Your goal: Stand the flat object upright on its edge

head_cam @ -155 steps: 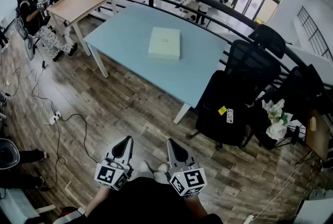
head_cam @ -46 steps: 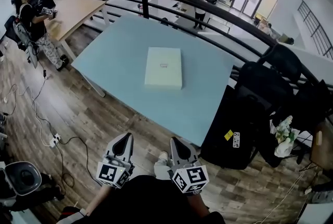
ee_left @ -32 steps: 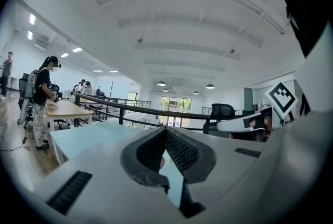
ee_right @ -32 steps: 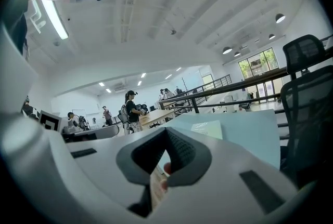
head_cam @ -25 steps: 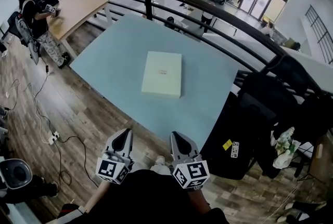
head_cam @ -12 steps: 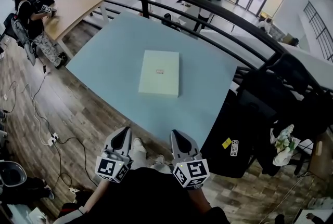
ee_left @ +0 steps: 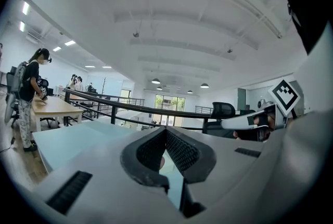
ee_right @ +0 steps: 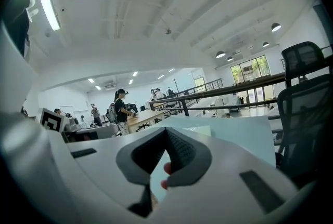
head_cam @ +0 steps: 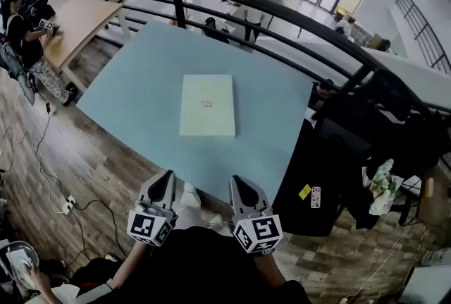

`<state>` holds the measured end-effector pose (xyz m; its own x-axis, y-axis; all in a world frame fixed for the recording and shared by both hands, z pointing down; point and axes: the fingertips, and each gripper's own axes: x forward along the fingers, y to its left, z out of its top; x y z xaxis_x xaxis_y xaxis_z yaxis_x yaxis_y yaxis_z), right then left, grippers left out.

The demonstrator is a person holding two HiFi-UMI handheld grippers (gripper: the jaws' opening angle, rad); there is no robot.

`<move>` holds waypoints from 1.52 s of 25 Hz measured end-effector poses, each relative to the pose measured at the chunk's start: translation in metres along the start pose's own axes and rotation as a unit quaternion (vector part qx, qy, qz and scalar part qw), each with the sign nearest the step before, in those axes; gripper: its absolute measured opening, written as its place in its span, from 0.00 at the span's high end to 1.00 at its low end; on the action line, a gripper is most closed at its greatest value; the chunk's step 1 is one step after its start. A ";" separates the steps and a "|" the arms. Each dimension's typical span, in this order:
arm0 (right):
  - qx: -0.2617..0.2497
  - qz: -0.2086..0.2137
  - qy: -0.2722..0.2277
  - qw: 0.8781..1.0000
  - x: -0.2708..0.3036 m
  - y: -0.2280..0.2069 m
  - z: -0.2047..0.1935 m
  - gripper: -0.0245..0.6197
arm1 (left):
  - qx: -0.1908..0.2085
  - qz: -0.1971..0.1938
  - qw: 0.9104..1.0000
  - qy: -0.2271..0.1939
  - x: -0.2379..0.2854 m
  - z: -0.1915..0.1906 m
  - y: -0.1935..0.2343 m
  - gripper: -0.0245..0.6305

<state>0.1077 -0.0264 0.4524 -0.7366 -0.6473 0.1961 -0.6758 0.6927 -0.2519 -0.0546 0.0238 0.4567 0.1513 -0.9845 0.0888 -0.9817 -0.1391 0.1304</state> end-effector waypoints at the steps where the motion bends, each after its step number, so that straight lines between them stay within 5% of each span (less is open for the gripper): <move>1: -0.001 -0.002 0.000 1.000 0.004 -0.001 0.001 0.95 | 0.000 -0.005 1.000 0.000 0.005 0.001 0.002 0.96; 29: -0.017 -0.038 0.038 0.998 0.098 -0.065 -0.012 0.95 | 0.015 0.009 0.998 0.053 0.086 -0.039 0.077 0.96; 38: -0.018 -0.035 0.057 0.998 0.137 -0.089 -0.030 0.95 | -0.009 0.031 0.997 0.070 0.116 -0.071 0.107 0.96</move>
<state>0.0667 -0.1672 0.5297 -0.6848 -0.6549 0.3195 -0.7244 0.6595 -0.2009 -0.1338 -0.0972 0.5507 0.1059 -0.9666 0.2334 -0.9876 -0.0750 0.1375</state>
